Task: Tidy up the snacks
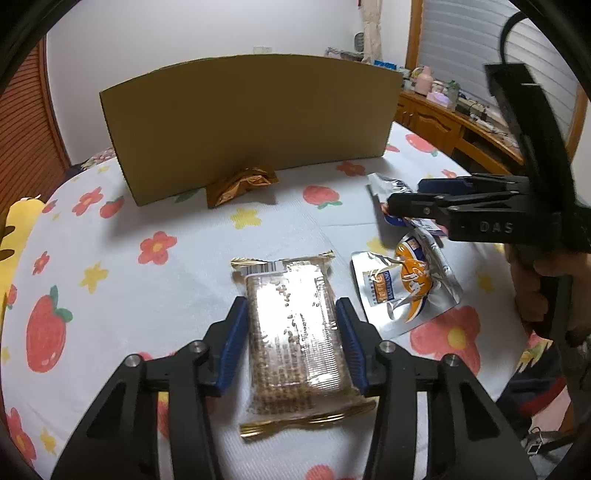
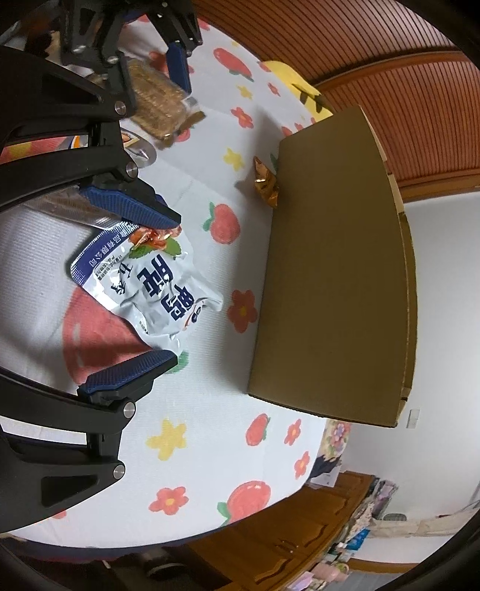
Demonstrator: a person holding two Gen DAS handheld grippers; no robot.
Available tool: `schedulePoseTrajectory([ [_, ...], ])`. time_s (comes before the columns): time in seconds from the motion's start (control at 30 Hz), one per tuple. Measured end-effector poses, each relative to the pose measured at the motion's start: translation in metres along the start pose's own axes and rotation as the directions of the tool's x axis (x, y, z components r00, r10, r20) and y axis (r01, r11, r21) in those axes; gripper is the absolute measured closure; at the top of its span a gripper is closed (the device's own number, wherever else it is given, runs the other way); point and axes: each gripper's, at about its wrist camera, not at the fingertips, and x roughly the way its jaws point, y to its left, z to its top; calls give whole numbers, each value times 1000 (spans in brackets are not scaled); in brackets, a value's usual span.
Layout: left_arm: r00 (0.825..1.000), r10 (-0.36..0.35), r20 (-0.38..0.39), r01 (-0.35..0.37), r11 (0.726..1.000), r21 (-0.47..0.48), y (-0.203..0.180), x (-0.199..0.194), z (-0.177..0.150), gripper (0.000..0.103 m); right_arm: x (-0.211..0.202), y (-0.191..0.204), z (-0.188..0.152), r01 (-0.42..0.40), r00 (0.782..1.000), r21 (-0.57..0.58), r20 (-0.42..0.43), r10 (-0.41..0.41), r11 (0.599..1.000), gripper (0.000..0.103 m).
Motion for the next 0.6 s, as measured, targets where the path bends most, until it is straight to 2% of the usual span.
schedulePoseTrajectory([
  [0.23, 1000, -6, 25, 7, 1000, -30, 10, -6, -4, 59, 9, -5, 1, -15, 999, 24, -44, 16, 1000, 33],
  [0.43, 999, 2, 34, -1, 999, -45, 16, -7, -6, 59, 11, 2, 2, 16, 998, -18, -63, -17, 1000, 33],
  [0.57, 999, -2, 41, 4, 999, -48, 17, -7, -8, 58, 16, 6, 8, 15, 997, -21, -73, -17, 1000, 36],
  [0.6, 999, -5, 43, 7, 999, -51, 18, -7, -9, 58, 17, 6, 9, 12, 997, -23, -73, -14, 1000, 42],
])
